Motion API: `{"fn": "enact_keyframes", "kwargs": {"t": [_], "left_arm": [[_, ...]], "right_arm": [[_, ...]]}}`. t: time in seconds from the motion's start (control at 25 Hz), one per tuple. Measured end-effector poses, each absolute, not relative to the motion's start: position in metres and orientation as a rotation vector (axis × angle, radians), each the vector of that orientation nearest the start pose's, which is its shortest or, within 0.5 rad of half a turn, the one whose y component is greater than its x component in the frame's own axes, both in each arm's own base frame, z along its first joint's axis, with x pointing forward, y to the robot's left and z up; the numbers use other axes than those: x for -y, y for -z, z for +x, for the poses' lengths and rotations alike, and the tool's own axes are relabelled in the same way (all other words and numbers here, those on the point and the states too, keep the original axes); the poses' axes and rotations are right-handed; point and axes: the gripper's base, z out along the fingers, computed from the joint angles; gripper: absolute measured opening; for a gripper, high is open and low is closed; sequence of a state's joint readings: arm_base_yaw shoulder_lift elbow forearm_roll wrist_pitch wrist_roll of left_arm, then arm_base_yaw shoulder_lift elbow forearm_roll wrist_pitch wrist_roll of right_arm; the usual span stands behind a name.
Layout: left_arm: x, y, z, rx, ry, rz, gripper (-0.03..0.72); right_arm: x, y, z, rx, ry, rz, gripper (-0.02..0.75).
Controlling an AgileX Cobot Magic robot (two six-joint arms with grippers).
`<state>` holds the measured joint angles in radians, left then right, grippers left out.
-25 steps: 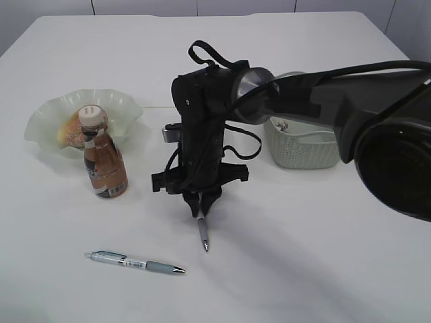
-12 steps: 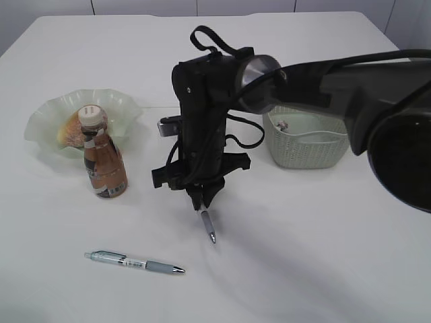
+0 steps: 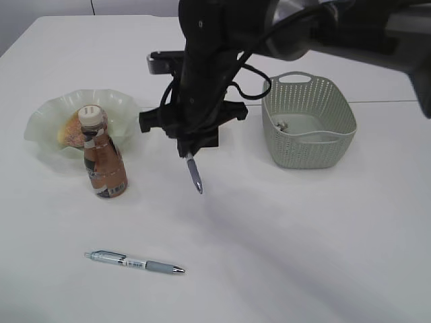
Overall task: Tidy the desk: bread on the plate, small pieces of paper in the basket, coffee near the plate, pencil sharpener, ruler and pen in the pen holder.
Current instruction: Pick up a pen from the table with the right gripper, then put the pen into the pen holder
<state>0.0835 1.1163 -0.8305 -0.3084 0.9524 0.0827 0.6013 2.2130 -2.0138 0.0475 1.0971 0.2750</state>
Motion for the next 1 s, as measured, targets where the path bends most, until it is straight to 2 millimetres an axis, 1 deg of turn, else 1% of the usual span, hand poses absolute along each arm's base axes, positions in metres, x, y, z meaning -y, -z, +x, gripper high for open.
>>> {"fn": "enact_keyframes", "kwargs": {"t": [0.16, 0.32, 0.48, 0.64, 0.88, 1.0], "left_arm": [[0.006, -0.286, 0.200, -2.679, 0.342, -0.170, 0.370], [0.006, -0.286, 0.199, -2.681, 0.343, -0.170, 0.370], [0.006, -0.286, 0.199, -2.685, 0.344, -0.169, 0.370], [0.006, -0.286, 0.199, -2.687, 0.345, -0.169, 0.370], [0.006, -0.286, 0.199, -2.689, 0.345, -0.168, 0.370], [0.006, -0.286, 0.199, -2.689, 0.345, -0.168, 0.370]], "right_arm": [[-0.266, -0.272, 0.398, -2.669, -0.328, -0.412, 0.070], [-0.243, -0.309, 0.405, -2.531, -0.371, -0.339, 0.070], [-0.219, -0.337, 0.415, -2.388, -0.394, -0.273, 0.070], [-0.205, -0.347, 0.427, -2.279, -0.398, -0.235, 0.069], [-0.203, -0.361, 0.440, -2.078, -0.412, -0.244, 0.069], [-0.197, -0.355, 0.451, -2.042, -0.406, -0.222, 0.069]]}}
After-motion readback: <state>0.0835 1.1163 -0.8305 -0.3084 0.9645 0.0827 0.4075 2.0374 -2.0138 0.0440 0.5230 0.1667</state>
